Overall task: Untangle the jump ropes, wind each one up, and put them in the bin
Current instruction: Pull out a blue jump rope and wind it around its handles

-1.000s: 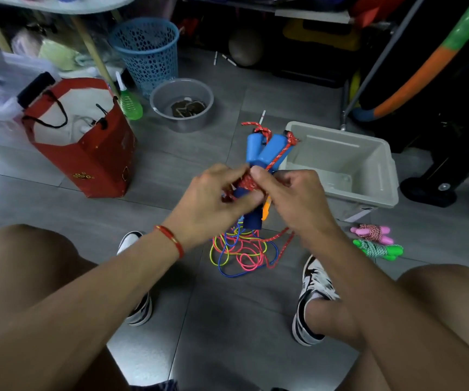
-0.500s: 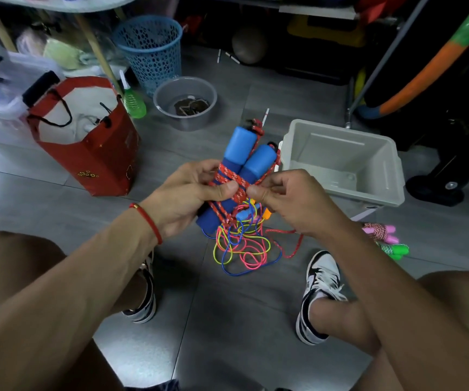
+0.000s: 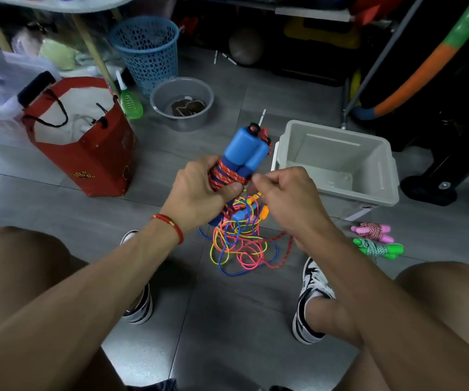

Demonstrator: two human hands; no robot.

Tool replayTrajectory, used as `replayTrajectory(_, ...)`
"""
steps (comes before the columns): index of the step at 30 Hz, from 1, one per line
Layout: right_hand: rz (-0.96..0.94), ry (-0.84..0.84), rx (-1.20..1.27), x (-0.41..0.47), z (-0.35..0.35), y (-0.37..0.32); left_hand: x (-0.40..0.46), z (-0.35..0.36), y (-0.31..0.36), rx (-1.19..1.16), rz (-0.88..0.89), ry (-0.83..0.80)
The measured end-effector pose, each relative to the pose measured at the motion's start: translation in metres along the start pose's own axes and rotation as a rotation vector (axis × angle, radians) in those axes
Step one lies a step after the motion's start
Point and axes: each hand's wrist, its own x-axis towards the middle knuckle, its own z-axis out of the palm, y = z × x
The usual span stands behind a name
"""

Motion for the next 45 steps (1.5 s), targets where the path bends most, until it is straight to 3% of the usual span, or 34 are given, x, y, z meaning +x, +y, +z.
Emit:
replayTrajectory(5, 0.041, 0.103, -0.01, -0.006, 0.01, -0.009, -0.013, 0.019, 0.012, 0.177, 0.116, 0.214)
replayTrajectory(9, 0.04, 0.18, 0.023, -0.005, 0.009, -0.008, -0.015, 0.022, 0.016, 0.199, 0.258, 0.205)
replayTrajectory(11, 0.043, 0.161, 0.116, -0.003, 0.001, -0.003, -0.015, 0.014, 0.017, 0.041, 0.279, 0.054)
replayTrajectory(14, -0.041, -0.018, 0.246, 0.0, -0.016, 0.002, -0.007, -0.007, 0.016, -0.469, 0.035, -0.203)
replayTrajectory(16, -0.128, -0.165, 0.373, -0.001, -0.026, 0.002, -0.001, -0.016, 0.009, -0.669, -0.119, -0.397)
replayTrajectory(18, -0.199, -0.26, 0.457, -0.003, -0.029, 0.003, 0.0, -0.019, 0.005, -0.771, -0.204, -0.626)
replayTrajectory(20, -0.209, -0.276, 0.478, -0.003, -0.027, 0.007, -0.002, -0.016, 0.003, -0.774, -0.22, -0.697)
replayTrajectory(26, -0.081, -0.027, 0.256, 0.004, -0.008, 0.021, 0.0, -0.005, 0.007, -0.618, -0.171, -0.345)
replayTrajectory(30, 0.106, -0.028, 0.187, 0.006, -0.002, 0.023, 0.003, 0.005, -0.002, -0.407, -0.172, -0.121)
replayTrajectory(33, 0.145, -0.014, 0.221, 0.003, 0.003, 0.018, 0.005, 0.011, -0.006, -0.294, -0.193, -0.01)
replayTrajectory(39, 0.124, 0.107, 0.279, -0.001, 0.009, 0.004, -0.008, 0.026, 0.008, -0.028, 0.04, 0.222)
replayTrajectory(42, 0.097, 0.216, 0.334, 0.001, 0.011, 0.005, -0.012, 0.031, 0.008, 0.089, 0.149, 0.244)
replayTrajectory(45, 0.075, 0.23, 0.388, 0.011, 0.0, 0.008, -0.017, 0.023, 0.013, 0.07, 0.248, 0.128)
